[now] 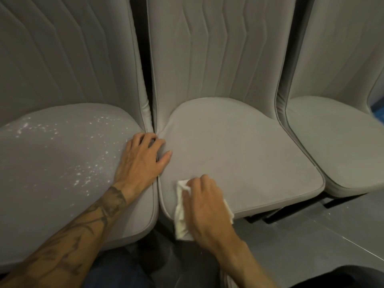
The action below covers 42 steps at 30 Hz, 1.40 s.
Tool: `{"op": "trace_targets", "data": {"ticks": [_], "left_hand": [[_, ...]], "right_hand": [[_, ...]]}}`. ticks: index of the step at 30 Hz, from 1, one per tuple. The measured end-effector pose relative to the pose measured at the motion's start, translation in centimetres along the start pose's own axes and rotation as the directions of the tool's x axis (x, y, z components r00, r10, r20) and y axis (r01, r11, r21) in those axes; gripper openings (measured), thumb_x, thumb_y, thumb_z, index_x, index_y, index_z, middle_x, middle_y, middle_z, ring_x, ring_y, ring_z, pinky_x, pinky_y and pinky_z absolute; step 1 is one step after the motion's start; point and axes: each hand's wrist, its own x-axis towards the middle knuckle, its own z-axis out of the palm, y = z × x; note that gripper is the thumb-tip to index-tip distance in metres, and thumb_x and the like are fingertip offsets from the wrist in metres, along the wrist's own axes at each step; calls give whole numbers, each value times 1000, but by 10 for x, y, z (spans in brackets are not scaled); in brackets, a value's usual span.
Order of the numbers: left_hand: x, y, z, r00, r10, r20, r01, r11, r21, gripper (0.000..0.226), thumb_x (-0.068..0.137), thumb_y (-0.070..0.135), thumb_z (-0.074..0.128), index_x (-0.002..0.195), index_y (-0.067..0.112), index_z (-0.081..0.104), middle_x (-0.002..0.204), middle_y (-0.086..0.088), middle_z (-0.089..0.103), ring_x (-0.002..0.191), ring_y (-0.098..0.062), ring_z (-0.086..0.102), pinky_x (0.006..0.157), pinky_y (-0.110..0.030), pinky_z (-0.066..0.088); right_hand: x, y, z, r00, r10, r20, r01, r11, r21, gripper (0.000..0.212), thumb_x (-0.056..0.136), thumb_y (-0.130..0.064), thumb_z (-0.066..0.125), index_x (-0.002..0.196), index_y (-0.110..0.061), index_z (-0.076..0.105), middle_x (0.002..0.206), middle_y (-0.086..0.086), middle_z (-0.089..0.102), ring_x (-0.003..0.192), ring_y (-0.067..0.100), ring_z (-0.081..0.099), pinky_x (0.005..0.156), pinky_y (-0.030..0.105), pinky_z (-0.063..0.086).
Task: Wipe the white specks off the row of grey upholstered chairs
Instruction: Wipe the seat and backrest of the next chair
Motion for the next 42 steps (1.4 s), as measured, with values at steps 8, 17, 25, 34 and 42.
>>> {"op": "trace_targets", "data": {"ticks": [8, 17, 25, 34, 42], "left_hand": [[0, 1, -2, 1000, -3, 13, 4, 1000, -19, 53, 95, 55, 46, 122, 16, 71, 130, -8, 62, 119, -33, 49, 97, -49, 46], [0, -3, 5, 1000, 0, 11, -1, 1000, 7, 49, 96, 55, 46, 121, 20, 68, 128, -4, 60, 118, -28, 48, 96, -47, 47], [0, 0, -1, 999, 1, 46, -1, 1000, 18, 50, 98, 55, 41, 123, 22, 68, 131, -3, 60, 122, -27, 48, 99, -44, 46], [15, 1, -2, 997, 71, 9, -72, 995, 76, 35, 97, 48, 45, 109, 25, 67, 119, 2, 60, 107, -25, 54, 84, -41, 52], [57, 33, 25, 989, -143, -32, 145, 984, 107, 25, 96, 44, 46, 101, 26, 62, 114, 1, 57, 97, -26, 54, 80, -40, 37]], "right_hand": [[7, 22, -6, 996, -68, 55, 63, 994, 88, 19, 105, -27, 38, 99, -15, 52, 100, 6, 49, 89, 27, 46, 80, 42, 39], [34, 16, 7, 994, -103, -37, 105, 993, 58, 9, 92, -15, 56, 91, -13, 47, 89, 10, 52, 76, 28, 51, 66, 43, 47], [109, 85, 4, 985, 69, 156, -73, 997, 20, 25, 104, -25, 39, 110, -4, 51, 114, 20, 52, 102, 38, 50, 89, 46, 36], [225, 220, 15, 903, 423, -70, -428, 901, -67, 29, 104, -23, 38, 120, -2, 50, 124, 21, 51, 112, 38, 49, 93, 43, 37], [290, 225, 41, 845, 520, -125, -500, 851, 159, 30, 102, -26, 45, 113, -5, 63, 120, 18, 55, 114, 36, 51, 96, 41, 39]]}}
